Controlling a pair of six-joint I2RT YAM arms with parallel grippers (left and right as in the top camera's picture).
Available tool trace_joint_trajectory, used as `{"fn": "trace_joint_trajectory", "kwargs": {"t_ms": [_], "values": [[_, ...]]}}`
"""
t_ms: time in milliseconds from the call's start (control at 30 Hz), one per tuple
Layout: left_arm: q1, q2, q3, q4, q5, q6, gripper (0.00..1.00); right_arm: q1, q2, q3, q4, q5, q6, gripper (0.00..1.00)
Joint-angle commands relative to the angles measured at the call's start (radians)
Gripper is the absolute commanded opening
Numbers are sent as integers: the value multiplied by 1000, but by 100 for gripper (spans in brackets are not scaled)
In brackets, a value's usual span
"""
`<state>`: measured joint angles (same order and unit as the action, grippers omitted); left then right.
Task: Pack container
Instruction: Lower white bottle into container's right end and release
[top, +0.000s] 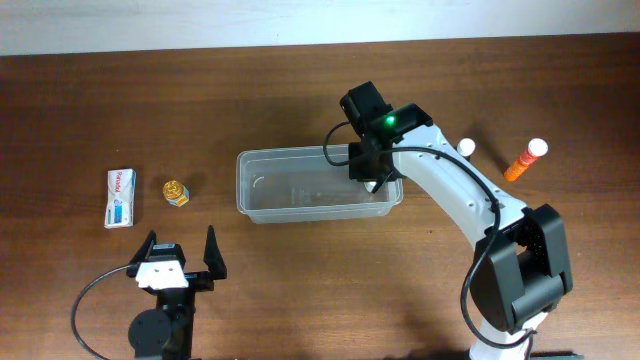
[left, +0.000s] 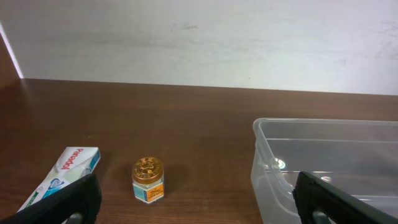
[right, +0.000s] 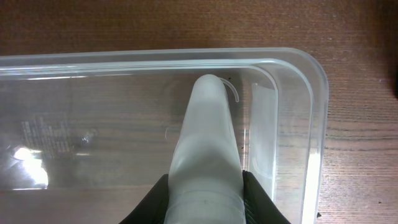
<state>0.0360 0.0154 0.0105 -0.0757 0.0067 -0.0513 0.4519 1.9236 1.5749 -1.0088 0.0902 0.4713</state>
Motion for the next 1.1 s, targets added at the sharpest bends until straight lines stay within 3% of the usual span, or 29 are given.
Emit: {"fn": "trace_joint_trajectory", "kwargs": {"t_ms": [0,67,167,633,867,1067], "values": [[6,-9,-2,-8,-4,12,99,4,8,22,3,26,17,25],[6,-9,-2,-8,-3,11,99,4,12,22,3,26,17,25],[6,-9,-2,-7,-4,12,99,3,14,22,3,27,17,38],[6,-9,-2,-7,-3,12,99,-35,13,48,-9,-39,-22,40],[6,-9,-2,-8,-4,12,99,-34,13,260,-173,-158,-92,51],[6,-9,-2,-7,-4,12,99,-58,11,484,-351,-129,-180,60]]}}
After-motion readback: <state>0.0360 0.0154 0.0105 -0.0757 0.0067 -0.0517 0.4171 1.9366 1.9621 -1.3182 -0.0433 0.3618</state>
